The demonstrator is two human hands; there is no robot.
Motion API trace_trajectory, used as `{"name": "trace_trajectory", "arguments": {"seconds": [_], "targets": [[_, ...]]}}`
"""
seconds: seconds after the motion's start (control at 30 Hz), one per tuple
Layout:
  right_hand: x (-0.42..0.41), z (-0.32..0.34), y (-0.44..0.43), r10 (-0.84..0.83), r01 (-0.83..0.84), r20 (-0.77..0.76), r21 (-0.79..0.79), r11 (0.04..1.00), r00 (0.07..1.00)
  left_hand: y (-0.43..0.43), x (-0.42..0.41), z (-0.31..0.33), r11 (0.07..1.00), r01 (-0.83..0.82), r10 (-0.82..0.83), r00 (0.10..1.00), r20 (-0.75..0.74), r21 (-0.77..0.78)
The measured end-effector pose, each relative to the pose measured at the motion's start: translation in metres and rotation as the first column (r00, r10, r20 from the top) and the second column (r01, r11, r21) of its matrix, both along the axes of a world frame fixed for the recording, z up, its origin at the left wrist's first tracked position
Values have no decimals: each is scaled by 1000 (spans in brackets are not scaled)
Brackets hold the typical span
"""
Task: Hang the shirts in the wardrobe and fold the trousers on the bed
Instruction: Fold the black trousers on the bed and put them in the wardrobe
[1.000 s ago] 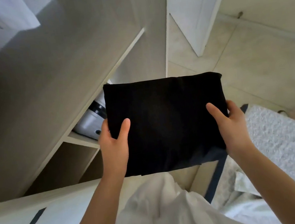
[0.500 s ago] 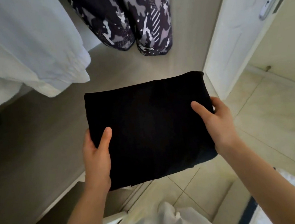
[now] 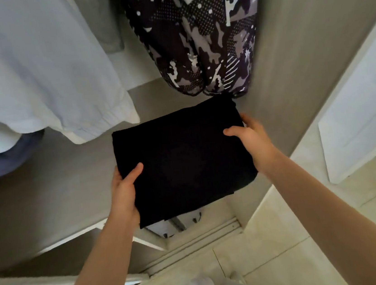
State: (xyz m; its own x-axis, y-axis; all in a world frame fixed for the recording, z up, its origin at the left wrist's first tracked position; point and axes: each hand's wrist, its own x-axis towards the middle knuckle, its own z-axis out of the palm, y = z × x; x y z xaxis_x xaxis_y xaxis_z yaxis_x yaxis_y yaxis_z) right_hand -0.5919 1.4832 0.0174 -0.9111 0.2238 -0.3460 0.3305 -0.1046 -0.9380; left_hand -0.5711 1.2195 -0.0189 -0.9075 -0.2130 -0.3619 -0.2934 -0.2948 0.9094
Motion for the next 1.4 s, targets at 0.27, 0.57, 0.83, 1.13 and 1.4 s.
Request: {"name": "trace_trajectory", "arguments": {"seconds": [0.27,0.57,0.83,1.13,1.4], "targets": [[-57,-61,-1,175,-171,14,281,944,985,-6,-33,-39,974,-150,184,962,202,-172],[-8,-104,-8,483,34,-256,906,421,837,-4,-27,-62,938,-242,299,928,224,-249],[8,-119,-24,830,-54,166,985,-163,532,1,-39,-51,938,-294,333,913,237,-185],[-22,-119,-13,738,-10,233,956,-293,633,18,-78,-40,953,-282,302,922,243,-112],[-37,-120,13,667,-91,295,942,-323,684,43,-105,-46,979,-72,100,985,143,-190]]}}
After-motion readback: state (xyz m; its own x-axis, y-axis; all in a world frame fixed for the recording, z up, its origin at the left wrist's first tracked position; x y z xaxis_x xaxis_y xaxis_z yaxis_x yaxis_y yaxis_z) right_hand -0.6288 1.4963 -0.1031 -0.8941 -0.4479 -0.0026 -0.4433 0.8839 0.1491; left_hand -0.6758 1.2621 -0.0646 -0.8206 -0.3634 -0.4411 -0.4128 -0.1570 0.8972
